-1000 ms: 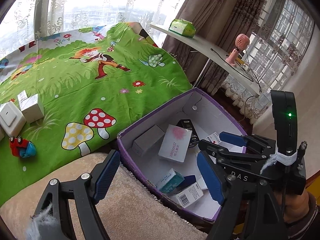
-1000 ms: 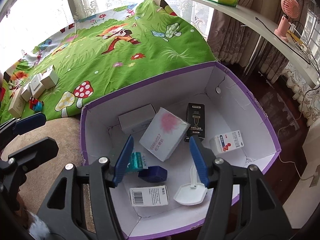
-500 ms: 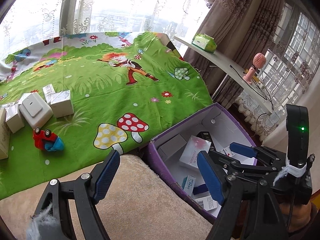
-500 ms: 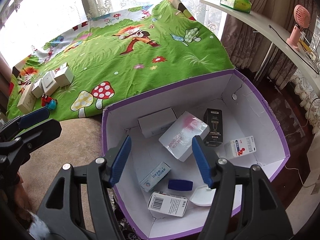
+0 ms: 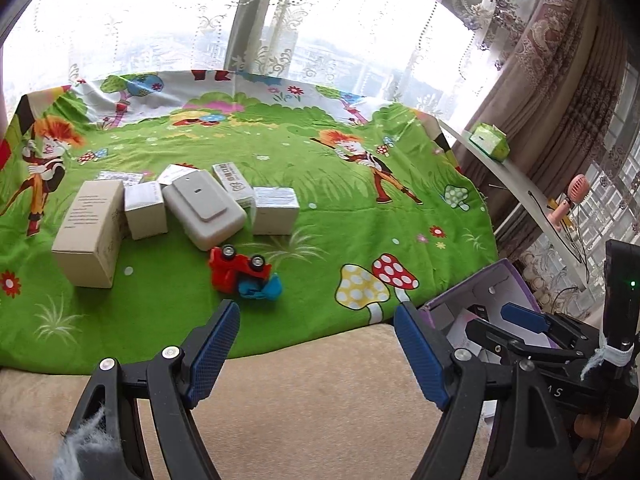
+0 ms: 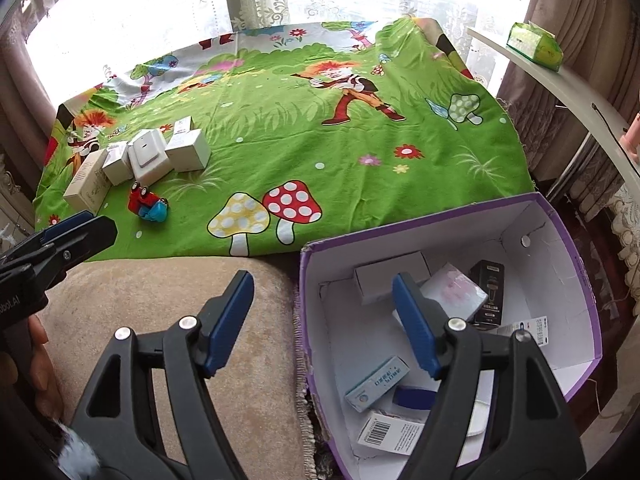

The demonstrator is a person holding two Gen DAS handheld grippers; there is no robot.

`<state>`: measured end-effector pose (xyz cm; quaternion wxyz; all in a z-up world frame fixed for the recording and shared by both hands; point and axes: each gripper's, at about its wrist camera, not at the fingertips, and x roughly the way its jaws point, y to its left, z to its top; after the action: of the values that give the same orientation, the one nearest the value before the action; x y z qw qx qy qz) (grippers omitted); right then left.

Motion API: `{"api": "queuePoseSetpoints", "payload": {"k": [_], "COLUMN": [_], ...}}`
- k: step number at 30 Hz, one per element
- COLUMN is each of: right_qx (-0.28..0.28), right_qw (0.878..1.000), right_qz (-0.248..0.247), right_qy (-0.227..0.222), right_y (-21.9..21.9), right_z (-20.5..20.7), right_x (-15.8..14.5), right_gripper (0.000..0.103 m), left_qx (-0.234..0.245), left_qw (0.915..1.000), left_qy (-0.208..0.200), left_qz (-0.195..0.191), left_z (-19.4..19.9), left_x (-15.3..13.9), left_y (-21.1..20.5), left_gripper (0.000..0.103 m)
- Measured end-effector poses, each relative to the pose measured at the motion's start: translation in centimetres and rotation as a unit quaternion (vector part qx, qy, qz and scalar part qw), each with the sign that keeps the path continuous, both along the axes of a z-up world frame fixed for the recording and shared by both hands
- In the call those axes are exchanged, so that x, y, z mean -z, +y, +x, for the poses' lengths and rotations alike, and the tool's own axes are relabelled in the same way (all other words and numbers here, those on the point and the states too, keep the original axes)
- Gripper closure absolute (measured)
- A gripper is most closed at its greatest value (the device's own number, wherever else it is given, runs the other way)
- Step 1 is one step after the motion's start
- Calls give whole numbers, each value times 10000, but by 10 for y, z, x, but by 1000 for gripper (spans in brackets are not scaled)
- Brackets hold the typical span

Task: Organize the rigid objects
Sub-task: 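Move both open grippers back over the items on the bed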

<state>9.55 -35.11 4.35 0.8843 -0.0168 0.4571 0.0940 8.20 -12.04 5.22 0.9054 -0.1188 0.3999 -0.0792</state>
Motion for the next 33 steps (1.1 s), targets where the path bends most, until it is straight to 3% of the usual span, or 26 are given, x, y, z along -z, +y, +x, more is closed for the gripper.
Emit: {"api": "queuePoseSetpoints", "payload": {"k": [15, 23, 33], "right_qx": [-899, -1216, -1634], "right_qw": [9959, 9924, 9865], "right_qz": [-71, -128, -67], "right_qy": [77, 100, 104], "right_y": [90, 123, 156], "right_z": [31, 46, 71], "right_x": [13, 18, 24], "right_gripper": [28, 28, 28], "left_qx": [-1055, -1286, -1565], "left_qw": [9935, 9894, 9859], "left_qy": [69, 245, 295], "left_qz": [422, 624, 521], "left_z": [0, 13, 16], "left_x": [10, 18, 26], "left_y": [96, 119, 136], "left_gripper": [23, 23, 23]}}
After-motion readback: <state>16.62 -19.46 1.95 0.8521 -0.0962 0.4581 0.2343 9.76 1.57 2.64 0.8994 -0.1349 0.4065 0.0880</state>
